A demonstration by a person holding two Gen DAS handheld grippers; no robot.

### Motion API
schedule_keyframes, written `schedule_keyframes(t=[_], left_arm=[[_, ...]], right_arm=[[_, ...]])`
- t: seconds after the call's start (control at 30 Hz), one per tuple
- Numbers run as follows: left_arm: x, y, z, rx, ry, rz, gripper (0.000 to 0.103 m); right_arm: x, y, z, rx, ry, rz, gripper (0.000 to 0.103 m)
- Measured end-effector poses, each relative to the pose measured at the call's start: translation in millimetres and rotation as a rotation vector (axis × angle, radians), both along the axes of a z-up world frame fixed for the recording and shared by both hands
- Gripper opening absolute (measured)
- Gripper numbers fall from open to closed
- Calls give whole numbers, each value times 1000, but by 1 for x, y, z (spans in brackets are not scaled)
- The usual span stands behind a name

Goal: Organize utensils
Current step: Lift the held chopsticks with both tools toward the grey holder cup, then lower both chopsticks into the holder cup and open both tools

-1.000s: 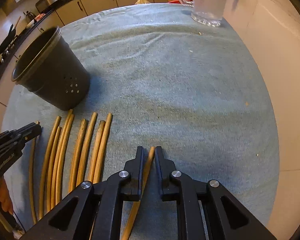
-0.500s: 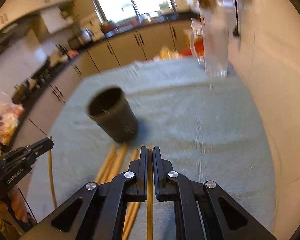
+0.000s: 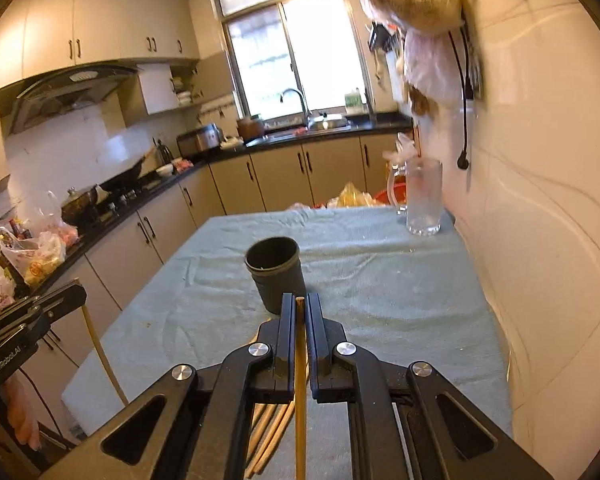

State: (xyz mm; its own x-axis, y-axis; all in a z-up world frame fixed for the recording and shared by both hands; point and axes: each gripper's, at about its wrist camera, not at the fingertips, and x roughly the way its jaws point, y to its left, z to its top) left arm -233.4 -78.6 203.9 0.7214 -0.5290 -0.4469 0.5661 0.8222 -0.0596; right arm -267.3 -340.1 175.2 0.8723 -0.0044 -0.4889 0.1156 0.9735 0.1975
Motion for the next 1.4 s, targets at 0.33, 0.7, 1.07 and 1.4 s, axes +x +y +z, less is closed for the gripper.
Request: schedule_keyframes(t=[0.33, 0.7, 1.07, 1.4], left_arm=[[-23, 15, 17, -63, -35, -2, 5], [10, -1, 37, -74, -39, 5, 5], [95, -27, 85, -136, -58, 72, 5], [177, -77, 111, -210, -73, 101, 5]], right_arm=[[-34, 8, 19, -26, -95, 8, 5], [-17, 9, 39, -34, -141, 17, 5], [50, -6, 81, -20, -197, 5, 5], [128, -31, 109, 70, -306, -26, 5]])
